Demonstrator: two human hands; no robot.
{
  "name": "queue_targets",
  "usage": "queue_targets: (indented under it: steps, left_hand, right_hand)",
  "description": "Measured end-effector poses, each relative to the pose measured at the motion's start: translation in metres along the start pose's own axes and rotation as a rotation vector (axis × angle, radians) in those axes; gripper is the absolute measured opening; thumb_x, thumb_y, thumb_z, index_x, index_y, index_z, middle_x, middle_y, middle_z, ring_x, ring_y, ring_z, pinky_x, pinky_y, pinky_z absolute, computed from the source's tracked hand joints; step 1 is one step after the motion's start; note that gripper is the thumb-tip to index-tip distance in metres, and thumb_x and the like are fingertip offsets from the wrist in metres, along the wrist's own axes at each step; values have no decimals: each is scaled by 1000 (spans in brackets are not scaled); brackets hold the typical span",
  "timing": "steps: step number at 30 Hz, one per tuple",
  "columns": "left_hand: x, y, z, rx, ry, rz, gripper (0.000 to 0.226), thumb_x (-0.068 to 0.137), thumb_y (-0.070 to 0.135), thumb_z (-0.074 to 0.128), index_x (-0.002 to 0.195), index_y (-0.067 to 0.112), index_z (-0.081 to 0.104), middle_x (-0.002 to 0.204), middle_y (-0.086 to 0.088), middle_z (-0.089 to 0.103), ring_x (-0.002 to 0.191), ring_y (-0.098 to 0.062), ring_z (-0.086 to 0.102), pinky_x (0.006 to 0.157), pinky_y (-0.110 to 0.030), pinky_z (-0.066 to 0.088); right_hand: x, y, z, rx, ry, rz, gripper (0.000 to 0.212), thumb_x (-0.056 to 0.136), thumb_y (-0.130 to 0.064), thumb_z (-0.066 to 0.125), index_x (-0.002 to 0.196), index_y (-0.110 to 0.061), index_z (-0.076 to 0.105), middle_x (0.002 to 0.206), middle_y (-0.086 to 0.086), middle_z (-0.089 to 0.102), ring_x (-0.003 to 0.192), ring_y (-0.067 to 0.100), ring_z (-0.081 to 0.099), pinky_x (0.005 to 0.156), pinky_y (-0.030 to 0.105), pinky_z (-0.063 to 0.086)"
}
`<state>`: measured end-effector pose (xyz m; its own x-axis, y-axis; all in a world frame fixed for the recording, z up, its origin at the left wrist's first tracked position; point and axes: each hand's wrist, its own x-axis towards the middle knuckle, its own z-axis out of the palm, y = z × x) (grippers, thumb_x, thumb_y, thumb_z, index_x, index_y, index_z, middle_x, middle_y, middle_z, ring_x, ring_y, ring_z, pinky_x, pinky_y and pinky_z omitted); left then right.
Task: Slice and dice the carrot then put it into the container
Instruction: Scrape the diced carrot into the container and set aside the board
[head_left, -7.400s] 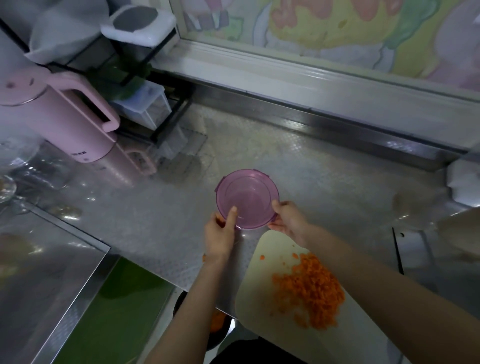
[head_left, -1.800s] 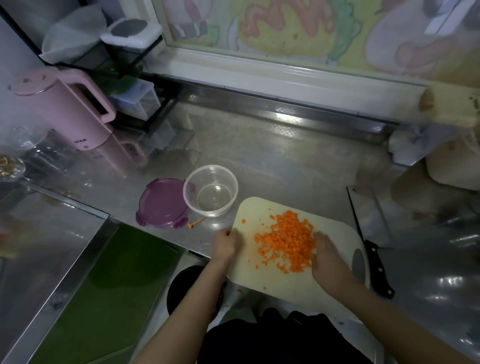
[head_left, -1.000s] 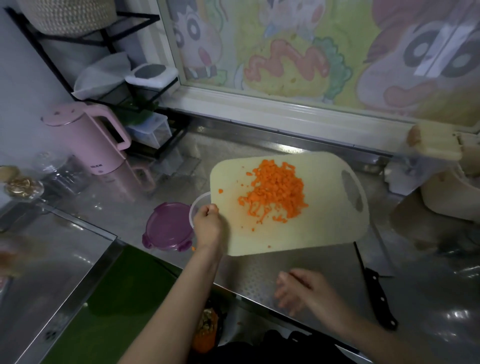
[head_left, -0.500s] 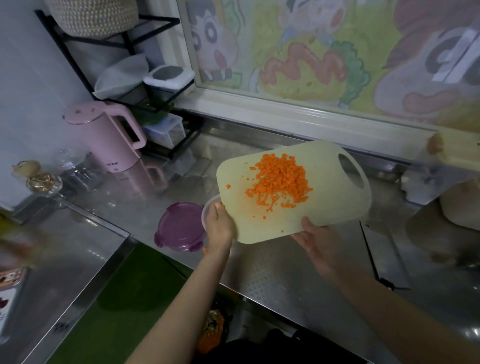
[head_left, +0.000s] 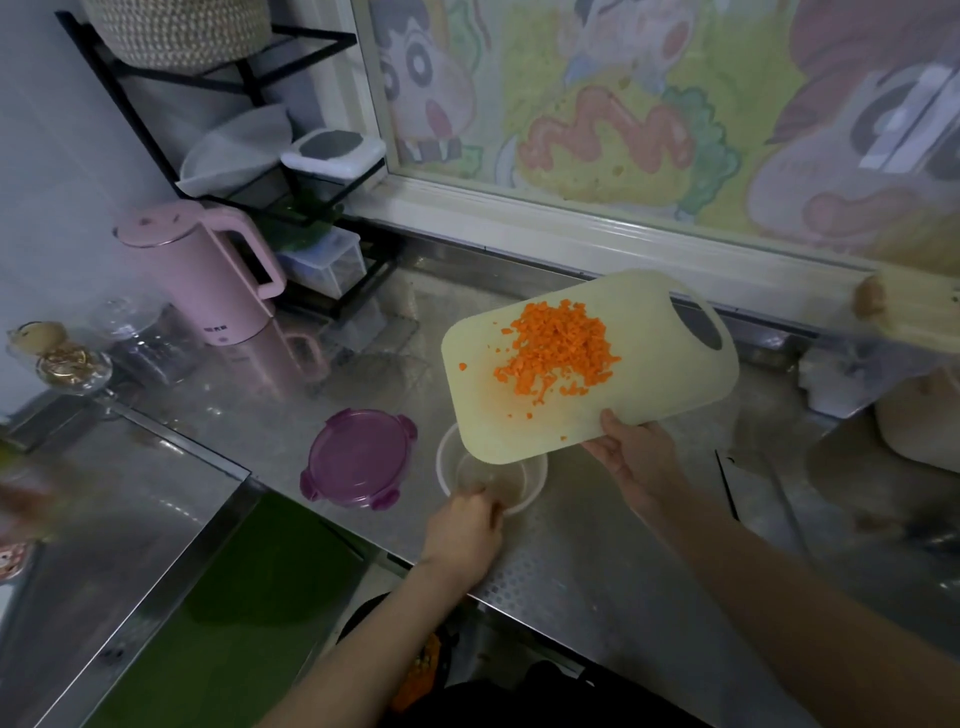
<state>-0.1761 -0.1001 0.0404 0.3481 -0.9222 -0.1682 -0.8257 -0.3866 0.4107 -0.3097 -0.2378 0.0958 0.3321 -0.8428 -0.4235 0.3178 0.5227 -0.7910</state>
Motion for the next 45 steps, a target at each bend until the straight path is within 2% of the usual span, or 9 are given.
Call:
queue_targets:
  steps: [4,9,12,14,17,29,34,39,45]
  left_hand:
    - [-6,9,-28,-3,272,98,22,89,26,43,91,20,65,85,3,65,74,-16,60,62,-26,48]
    - [11,-11,-65,-33,668,192,24,83,26,45,75,16,65,64,4,57,58,-10,43,54,-19,32]
    - [36,-27,-81,-77,621,114,35,91,29,35,101,13,64,98,-3,60,90,-19,49,77,-33,38]
    - [53,-35,-89,-110,570,-14,37,97,27,32,119,11,58,115,-7,53,106,-23,45,88,-35,33]
    - [77,-45,-95,-188,459,-211,37,101,25,32,129,11,50,129,-10,50,120,-27,42,101,-39,29]
    - [85,-68,-93,-858,269,-376,21,98,15,40,79,15,47,81,-8,55,79,-22,52,78,-40,44]
    - [82,-66,-88,-1007,276,-415,24,101,17,36,88,11,54,91,-19,63,81,-28,59,83,-48,51]
    - [85,-58,-84,-1050,387,-477,23,101,17,34,92,11,54,96,-16,64,88,-29,60,84,-45,50]
    - [94,-49,-87,-1074,464,-482,21,102,14,31,95,8,50,79,0,56,74,-14,53,59,-21,41]
  right_hand:
    - [10,5,1,-85,-10,9,23,97,4,42,115,1,56,117,35,57,90,34,61,88,42,54]
    - [24,4,0,-103,-72,79,32,97,2,42,127,-4,50,132,24,53,113,37,58,92,43,51]
    - [28,1,1,-157,-82,142,30,97,1,43,126,-2,50,135,32,45,128,44,40,72,30,59]
    - [31,-3,3,-202,-100,172,35,97,0,44,132,3,46,118,20,63,101,26,67,67,28,59]
    - [38,-6,7,-292,-132,197,35,98,-3,43,132,4,46,104,10,66,68,8,70,68,28,59]
    - [65,-15,17,-617,-251,110,27,98,-8,46,124,-5,52,98,7,67,69,11,70,59,23,58]
    - [78,-12,26,-605,-196,49,28,96,-9,50,123,-3,56,107,14,67,79,20,67,62,28,57]
    - [79,-6,40,-1182,33,-510,44,91,-1,53,134,-3,48,134,15,53,118,24,53,100,21,32]
    - [82,2,66,-1476,-435,-835,56,100,-22,44,149,-6,21,157,8,19,146,19,12,115,22,4]
